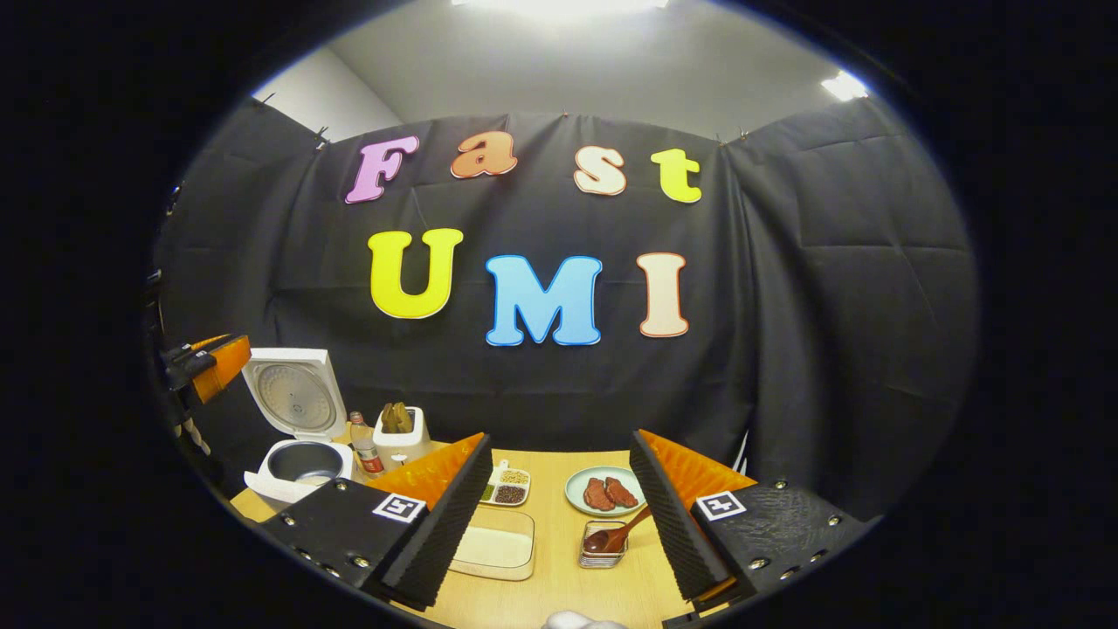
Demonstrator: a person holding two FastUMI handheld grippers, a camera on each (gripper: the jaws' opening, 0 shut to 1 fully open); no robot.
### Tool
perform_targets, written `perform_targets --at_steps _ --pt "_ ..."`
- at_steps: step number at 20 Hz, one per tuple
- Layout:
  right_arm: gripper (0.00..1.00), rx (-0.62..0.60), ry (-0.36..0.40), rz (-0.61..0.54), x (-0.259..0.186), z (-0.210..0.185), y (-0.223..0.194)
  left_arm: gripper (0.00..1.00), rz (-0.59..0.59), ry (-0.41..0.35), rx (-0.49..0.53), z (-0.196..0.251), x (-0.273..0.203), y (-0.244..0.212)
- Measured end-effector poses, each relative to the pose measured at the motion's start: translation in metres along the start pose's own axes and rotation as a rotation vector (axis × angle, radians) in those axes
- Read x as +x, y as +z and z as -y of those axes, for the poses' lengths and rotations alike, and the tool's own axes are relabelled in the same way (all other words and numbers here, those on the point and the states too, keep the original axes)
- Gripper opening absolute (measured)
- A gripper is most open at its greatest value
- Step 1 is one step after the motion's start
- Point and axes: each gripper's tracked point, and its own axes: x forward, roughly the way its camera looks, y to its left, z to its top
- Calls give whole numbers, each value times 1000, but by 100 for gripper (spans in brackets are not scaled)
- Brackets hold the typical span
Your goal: Close the left gripper, press the button to open the rice cooker; take a wooden spoon from the chopstick holder with the right hand, scoop a spoonful of rice and pour it into the rice cooker, then put the wooden spoon back into the chopstick holder.
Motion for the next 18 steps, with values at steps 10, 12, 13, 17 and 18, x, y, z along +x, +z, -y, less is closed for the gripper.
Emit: perform_targets --at_steps 10,12,13,17,18 --pt "96 41 -39 -42 1 20 -43 98 -58 -8 -51 15 -37 -26" --pt "97 40 -50 -55 2 23 -60 98 -63 -11 -52 16 -36 -31" --pt "97 43 -50 -73 3 24 -73 98 -71 -18 -41 17 -34 -36" --pt "97 98 -64 -146 13 34 -131 98 -86 -32 -36 24 -29 -52" --pt "97 107 -73 -168 19 39 -147 98 -90 -31 -33 26 -28 -54"
